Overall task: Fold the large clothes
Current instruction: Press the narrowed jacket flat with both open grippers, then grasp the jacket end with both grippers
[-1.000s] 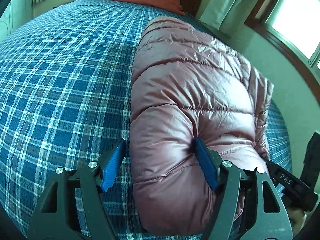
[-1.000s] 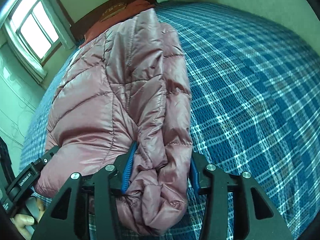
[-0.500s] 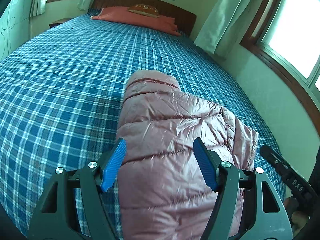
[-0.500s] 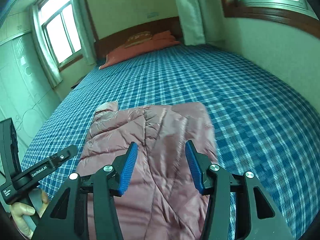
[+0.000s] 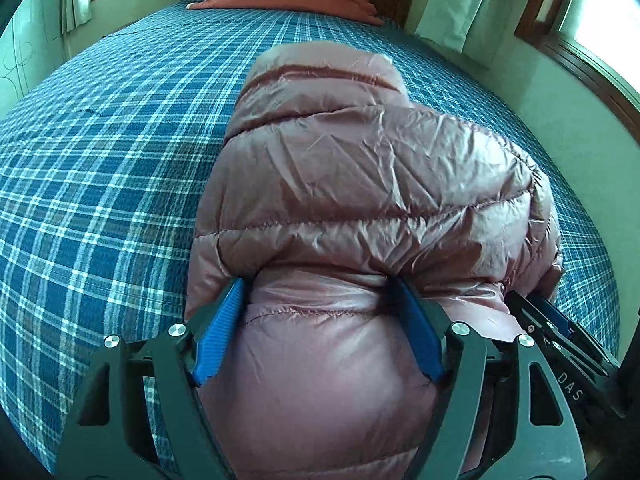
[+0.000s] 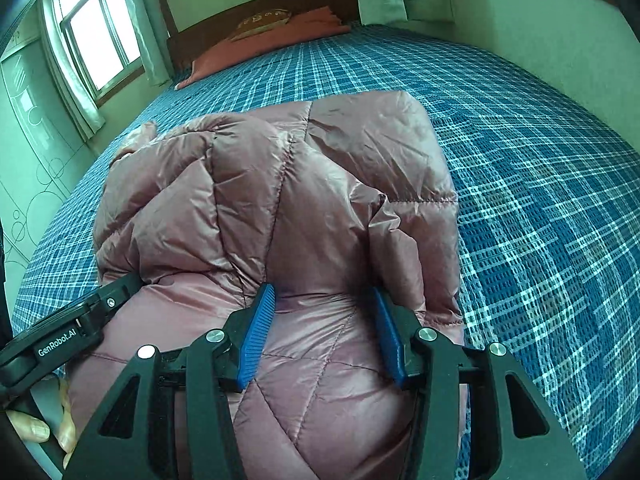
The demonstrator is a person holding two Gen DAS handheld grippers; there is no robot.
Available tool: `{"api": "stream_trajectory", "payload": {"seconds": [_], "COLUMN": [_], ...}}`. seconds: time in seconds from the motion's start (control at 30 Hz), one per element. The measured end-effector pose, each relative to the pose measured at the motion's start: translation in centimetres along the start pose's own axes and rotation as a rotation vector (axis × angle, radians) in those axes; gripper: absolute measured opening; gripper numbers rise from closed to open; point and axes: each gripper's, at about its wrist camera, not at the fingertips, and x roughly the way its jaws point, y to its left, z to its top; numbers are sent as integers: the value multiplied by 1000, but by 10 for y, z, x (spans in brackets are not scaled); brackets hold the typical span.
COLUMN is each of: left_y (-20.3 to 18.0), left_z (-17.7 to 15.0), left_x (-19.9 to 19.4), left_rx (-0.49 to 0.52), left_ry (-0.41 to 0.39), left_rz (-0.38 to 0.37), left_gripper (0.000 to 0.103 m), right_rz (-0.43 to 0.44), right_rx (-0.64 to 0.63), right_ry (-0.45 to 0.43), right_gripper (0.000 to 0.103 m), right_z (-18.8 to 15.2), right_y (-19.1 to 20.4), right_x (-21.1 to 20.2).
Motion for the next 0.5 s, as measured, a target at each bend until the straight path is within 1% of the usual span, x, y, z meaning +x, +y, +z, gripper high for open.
{"api": "stream_trajectory", "payload": {"seconds": [0.13, 0.2, 0.33, 0.43, 0.5], "left_y": [0, 0, -4, -3, 3], "left_z": [-4, -7, -8, -6, -2], "left_x": [5, 7, 7, 4, -3], "left_rx": [8, 17, 26, 11, -17], "left_ry": [-20, -33, -33, -31, -20], "left_rz": [2, 14, 32, 11, -37], "left_gripper": [77, 78, 78, 78, 79], "right_rz": [-5, -5, -22, -21, -5], "right_rx": [2, 5, -3, -5, 2], "right_ry": [-44, -56, -62, -69, -72], "right_gripper": [48, 48, 48, 49, 51], "right_z": [-8, -10, -18, -16, -14], "right_y": [0, -2, 2, 3, 3], "right_x": [-1, 0, -5, -10, -17]}}
